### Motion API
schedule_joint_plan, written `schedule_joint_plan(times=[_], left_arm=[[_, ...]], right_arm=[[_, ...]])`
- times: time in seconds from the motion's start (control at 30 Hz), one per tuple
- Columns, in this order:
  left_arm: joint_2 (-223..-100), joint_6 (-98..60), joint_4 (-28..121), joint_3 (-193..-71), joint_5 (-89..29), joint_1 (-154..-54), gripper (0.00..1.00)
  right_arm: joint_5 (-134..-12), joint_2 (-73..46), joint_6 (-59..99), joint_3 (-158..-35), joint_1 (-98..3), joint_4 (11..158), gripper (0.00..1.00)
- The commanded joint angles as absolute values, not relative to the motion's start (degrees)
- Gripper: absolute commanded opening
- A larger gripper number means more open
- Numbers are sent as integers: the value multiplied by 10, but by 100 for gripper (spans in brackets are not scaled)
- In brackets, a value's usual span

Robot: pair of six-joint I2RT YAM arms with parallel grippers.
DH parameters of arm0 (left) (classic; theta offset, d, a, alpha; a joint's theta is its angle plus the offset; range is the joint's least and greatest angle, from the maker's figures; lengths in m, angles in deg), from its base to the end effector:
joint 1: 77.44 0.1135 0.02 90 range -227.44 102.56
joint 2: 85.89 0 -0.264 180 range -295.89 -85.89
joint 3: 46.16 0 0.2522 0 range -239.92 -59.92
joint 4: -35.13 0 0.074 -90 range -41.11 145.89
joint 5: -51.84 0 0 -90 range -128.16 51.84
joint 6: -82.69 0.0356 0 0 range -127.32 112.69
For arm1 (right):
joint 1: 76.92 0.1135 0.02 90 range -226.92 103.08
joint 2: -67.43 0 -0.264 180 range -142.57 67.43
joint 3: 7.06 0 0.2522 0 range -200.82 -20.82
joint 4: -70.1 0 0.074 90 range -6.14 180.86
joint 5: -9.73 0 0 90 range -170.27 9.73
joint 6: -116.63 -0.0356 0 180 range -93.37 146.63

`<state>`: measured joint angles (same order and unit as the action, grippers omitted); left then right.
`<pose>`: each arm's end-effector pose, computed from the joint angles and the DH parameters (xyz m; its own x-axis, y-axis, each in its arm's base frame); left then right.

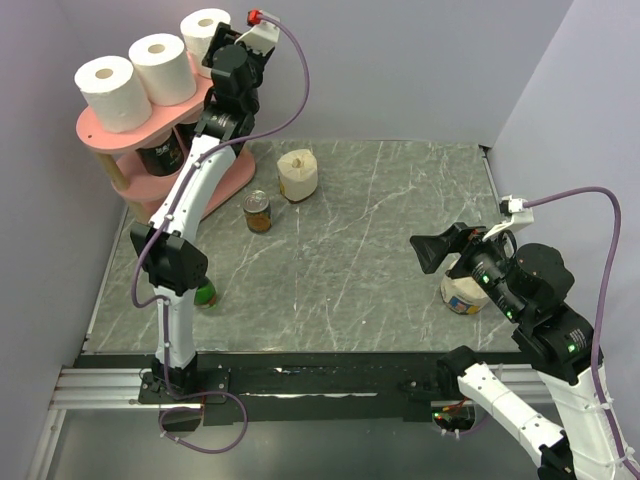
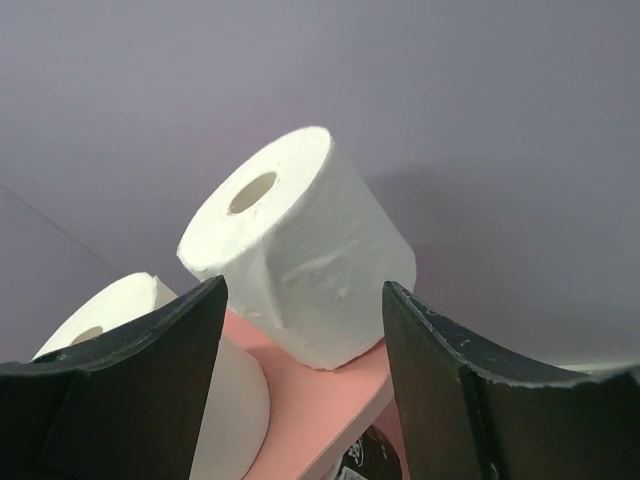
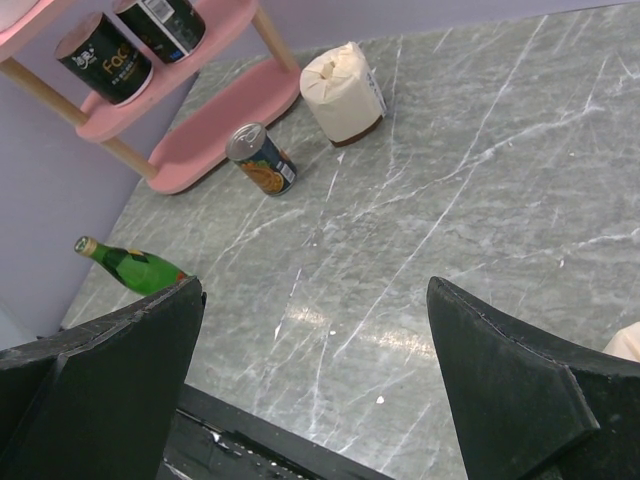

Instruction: Place and organize the paper towels onto the shelf

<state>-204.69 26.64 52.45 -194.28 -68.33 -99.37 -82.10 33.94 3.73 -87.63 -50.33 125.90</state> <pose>0.4423 -0.1588 0.4901 0.0856 0.4860 -0.8698 -0.2181 0.8609 0.4596 0.0719 0.0347 0.4272 -0.2880 0.2908 -0.9124 -0.3334 0.8628 0.3802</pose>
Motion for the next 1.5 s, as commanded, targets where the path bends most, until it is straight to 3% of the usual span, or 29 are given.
schedule_joint_plan(times=[0.0,0.3,1.07,1.47], left_arm=[[-2036,281,477,-1971,-678,-992,69],[-2003,263,467,-1916,-657,-1006,69],[-2116,288,348,-1970,-658,-1014,66],[-2087,279,346,-1935,-667,-977,65]], right_arm=[[-813,357,34,-897,-505,1253,100],[-806,351,33,-893,-505,1244,100],[-794,295,29,-991,-504,1303,99],[-779,274,18,-1001,-504,1291,100]])
